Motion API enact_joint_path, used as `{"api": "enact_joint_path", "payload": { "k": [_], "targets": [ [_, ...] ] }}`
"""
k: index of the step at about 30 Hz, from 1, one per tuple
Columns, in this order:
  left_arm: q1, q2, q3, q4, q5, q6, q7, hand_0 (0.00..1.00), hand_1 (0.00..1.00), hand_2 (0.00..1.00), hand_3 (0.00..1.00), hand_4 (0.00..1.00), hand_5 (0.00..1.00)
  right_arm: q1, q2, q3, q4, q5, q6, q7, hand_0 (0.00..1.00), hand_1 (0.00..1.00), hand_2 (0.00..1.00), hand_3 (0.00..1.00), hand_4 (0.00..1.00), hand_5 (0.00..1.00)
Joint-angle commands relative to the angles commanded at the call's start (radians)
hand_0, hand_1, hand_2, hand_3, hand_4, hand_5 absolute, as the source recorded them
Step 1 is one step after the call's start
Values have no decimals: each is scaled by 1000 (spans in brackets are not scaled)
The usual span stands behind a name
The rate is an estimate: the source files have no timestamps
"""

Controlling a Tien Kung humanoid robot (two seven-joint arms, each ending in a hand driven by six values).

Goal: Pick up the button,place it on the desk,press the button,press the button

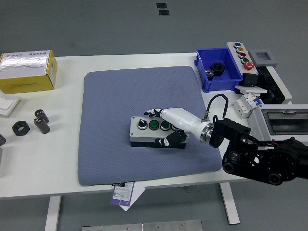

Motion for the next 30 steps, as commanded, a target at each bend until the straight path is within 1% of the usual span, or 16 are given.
{"api": "enact_joint_path", "payload": {
  "k": [1, 2, 6, 7, 8, 13, 14, 17, 19, 20, 21, 23, 25, 28, 29, 30],
  "targets": [
    [1, 0, 0, 0, 0, 0, 0, 690, 630, 556, 600, 682, 224, 3, -6, -7, 9, 10, -7, 4, 856, 808, 836, 926, 403, 2],
    [1, 0, -1, 0, 0, 0, 0, 688, 630, 554, 599, 677, 216, 5, -11, -11, 16, 17, -12, 8, 858, 825, 857, 956, 404, 2],
    [1, 0, -1, 0, 2, 0, 1, 688, 630, 554, 599, 677, 216, 17, -30, -29, 47, 44, -31, 30, 858, 825, 857, 956, 404, 2],
    [1, 0, -1, -1, 2, 0, 1, 688, 630, 554, 599, 677, 216, 20, -35, -29, 56, 47, -32, 36, 858, 825, 857, 956, 404, 2],
    [1, 0, -1, -1, 1, 0, 1, 687, 631, 553, 597, 673, 210, 24, -40, -28, 63, 50, -32, 41, 871, 843, 886, 992, 433, 2],
    [-1, 1, -1, 0, 2, 0, 0, 687, 631, 553, 597, 673, 210, 40, -52, -23, 78, 61, -32, 60, 871, 843, 886, 992, 433, 2],
    [-2, 1, 0, -1, 0, 0, 0, 687, 630, 552, 596, 672, 209, 42, -54, -24, 78, 61, -32, 63, 881, 862, 901, 998, 466, 2],
    [-2, 1, 0, -1, 2, 0, 0, 687, 630, 552, 596, 672, 209, 43, -64, -18, 89, 51, -35, 64, 881, 862, 901, 998, 466, 2],
    [-1, 0, 1, -1, -1, 0, -1, 687, 630, 552, 596, 672, 209, 40, -95, 17, 129, 45, -25, 51, 881, 862, 901, 998, 466, 2],
    [-1, 0, 2, -1, -2, 0, -1, 687, 630, 552, 596, 670, 207, 38, -110, 35, 147, 42, -18, 40, 894, 869, 916, 998, 523, 2],
    [0, 0, 1, -1, -2, 0, -1, 687, 630, 552, 596, 670, 207, 35, -127, 54, 167, 39, -6, 24, 894, 869, 916, 998, 523, 2],
    [2, 0, 1, -1, -2, 0, -1, 687, 630, 552, 596, 670, 207, 25, -171, 107, 219, 29, 39, -27, 894, 869, 916, 998, 523, 2],
    [4, -2, 1, -1, -4, 0, -1, 687, 630, 552, 596, 670, 207, 14, -222, 174, 277, 41, 104, -93, 894, 869, 916, 998, 523, 2],
    [8, -3, -3, -1, -2, 0, 2, 686, 629, 552, 594, 669, 205, 8, -303, 291, 361, 124, 221, -208, 883, 865, 902, 998, 528, 2],
    [9, -2, -5, -1, 0, 1, 2, 686, 629, 552, 594, 669, 205, 21, -332, 330, 376, 161, 261, -247, 883, 865, 902, 998, 528, 2],
    [9, -1, -7, -1, 2, 1, 3, 686, 629, 552, 594, 669, 205, 36, -356, 366, 376, 195, 297, -280, 883, 865, 902, 998, 528, 2]
  ]
}}
